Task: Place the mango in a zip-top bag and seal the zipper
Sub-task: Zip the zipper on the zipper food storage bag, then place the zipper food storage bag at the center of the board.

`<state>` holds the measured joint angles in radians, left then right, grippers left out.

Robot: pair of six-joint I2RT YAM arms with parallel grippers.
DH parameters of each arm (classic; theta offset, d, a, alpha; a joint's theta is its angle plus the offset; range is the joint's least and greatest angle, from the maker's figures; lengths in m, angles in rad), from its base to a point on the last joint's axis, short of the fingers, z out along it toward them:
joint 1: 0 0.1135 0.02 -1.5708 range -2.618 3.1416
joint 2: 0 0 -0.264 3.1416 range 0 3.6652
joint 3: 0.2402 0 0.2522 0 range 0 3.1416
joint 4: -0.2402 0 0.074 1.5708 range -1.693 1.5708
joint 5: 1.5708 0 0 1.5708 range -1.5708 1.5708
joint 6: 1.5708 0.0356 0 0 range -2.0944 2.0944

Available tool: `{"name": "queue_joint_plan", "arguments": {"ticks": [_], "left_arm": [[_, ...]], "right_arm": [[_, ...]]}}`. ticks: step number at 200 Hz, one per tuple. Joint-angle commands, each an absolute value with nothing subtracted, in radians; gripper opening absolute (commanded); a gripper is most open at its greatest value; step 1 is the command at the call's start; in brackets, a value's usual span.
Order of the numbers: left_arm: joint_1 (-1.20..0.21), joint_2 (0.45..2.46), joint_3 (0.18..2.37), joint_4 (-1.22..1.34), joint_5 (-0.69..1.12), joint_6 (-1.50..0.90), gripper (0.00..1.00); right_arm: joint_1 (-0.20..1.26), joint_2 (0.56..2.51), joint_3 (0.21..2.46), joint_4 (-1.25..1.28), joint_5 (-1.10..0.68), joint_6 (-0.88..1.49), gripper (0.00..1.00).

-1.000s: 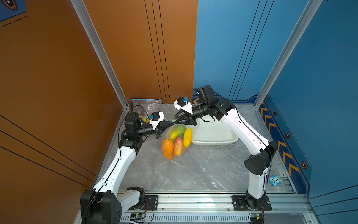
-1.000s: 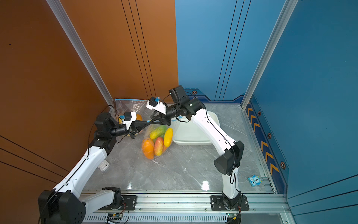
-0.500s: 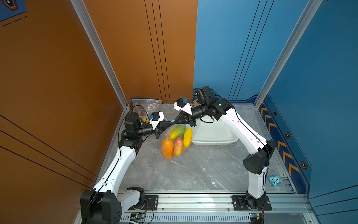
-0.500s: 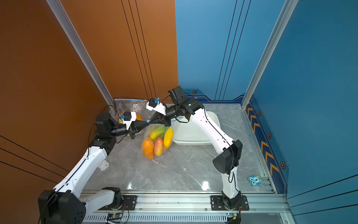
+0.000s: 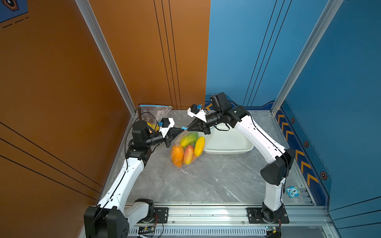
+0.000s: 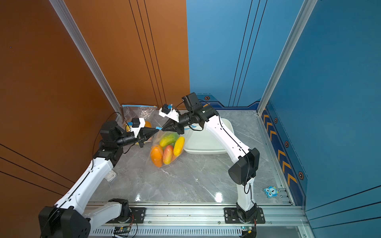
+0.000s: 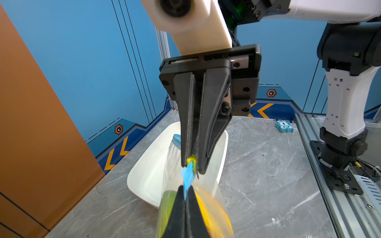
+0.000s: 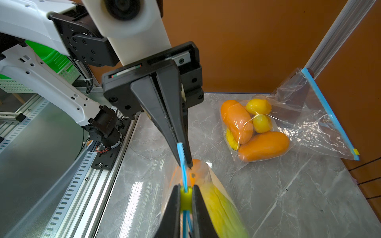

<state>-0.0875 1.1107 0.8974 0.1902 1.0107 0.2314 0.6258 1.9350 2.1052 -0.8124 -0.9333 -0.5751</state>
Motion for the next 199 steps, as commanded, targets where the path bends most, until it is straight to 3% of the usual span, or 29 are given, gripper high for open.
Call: {"name": "queue_joint_plan", "arguments": {"ticks": [1,76,172,190,199], "left_arm": [[-0.083,1.074,0.889,0.225,0.951,0.209,0.00],[-0.054,1.054,0.873,0.226,0.845,0.192,0.00],[-0.020,1.067,0.874,0.227,0.726,0.174,0.00],[-0.025,1.098,0.887,0.227,0.718,0.171,0.00],[-0.034,1.117,0.894,0.227,0.707,0.173,0.00]], "right_arm": [[0.589,1.897,2.059,-0.828,-0.880,-0.546,0.04],[0.454,1.740,1.771,-0.757,-0.720,-0.523,0.04],[0.244,1.672,1.572,-0.684,-0.695,-0.434,0.04],[0.256,1.666,1.574,-0.664,-0.725,-0.411,0.06],[0.279,1.667,1.582,-0.657,-0.734,-0.396,0.16]]}}
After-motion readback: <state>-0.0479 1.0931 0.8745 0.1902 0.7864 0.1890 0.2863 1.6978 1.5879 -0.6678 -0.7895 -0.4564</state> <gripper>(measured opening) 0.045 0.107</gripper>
